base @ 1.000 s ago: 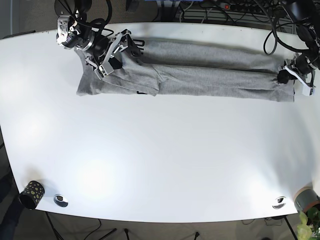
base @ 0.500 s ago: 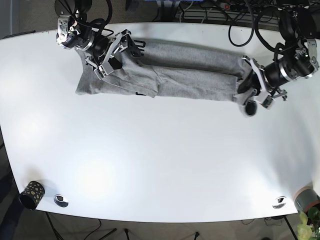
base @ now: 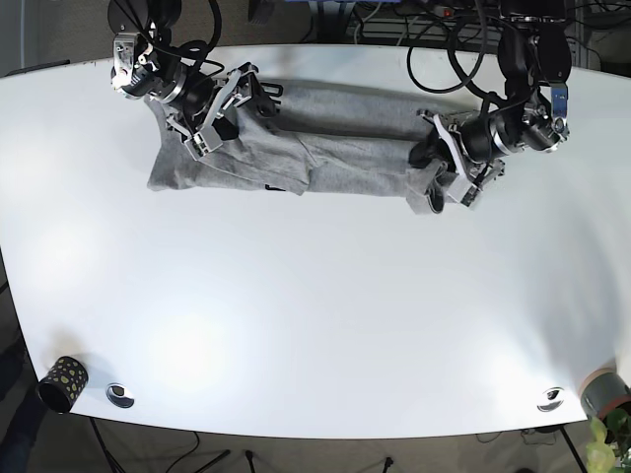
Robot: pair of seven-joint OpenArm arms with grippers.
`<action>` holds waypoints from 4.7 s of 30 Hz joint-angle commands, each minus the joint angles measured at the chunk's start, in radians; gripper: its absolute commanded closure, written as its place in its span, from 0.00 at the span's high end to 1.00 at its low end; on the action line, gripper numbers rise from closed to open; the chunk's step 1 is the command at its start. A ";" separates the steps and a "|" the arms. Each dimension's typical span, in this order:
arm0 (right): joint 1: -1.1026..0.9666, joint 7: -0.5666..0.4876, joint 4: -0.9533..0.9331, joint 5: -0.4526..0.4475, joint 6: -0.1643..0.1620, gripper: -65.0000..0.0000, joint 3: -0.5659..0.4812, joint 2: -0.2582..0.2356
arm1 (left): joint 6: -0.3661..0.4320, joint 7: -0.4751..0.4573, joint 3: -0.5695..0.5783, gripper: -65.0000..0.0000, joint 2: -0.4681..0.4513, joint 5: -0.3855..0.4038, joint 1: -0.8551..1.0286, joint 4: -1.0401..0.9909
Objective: Fold the T-shirt properly
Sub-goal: 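Grasp the strip's end with the left gripper and fold it toward the right gripper, then grasp both ends of the grey strip with both grippers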
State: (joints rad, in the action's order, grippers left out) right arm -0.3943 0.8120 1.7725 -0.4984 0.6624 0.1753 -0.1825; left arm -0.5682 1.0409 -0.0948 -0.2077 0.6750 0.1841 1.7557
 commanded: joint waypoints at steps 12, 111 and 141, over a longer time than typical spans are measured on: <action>0.007 -0.007 0.013 -0.006 0.000 0.70 0.002 -0.007 | -0.003 -0.006 0.063 0.56 -0.008 0.030 -0.010 0.048; 0.102 0.248 -0.405 -0.532 0.006 0.70 0.583 -0.128 | -0.130 -0.153 0.117 0.00 -0.083 -0.203 -0.025 -0.144; 0.128 0.243 -0.402 -0.532 -0.003 0.00 0.484 -0.096 | -0.130 -0.153 0.117 0.00 -0.065 -0.202 -0.039 -0.178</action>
State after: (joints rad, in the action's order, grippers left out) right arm -0.2783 1.0622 1.3548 -1.0168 0.6548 0.6537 -0.2600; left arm -0.7002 0.8806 0.0238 -0.2741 0.4835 0.1516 1.5837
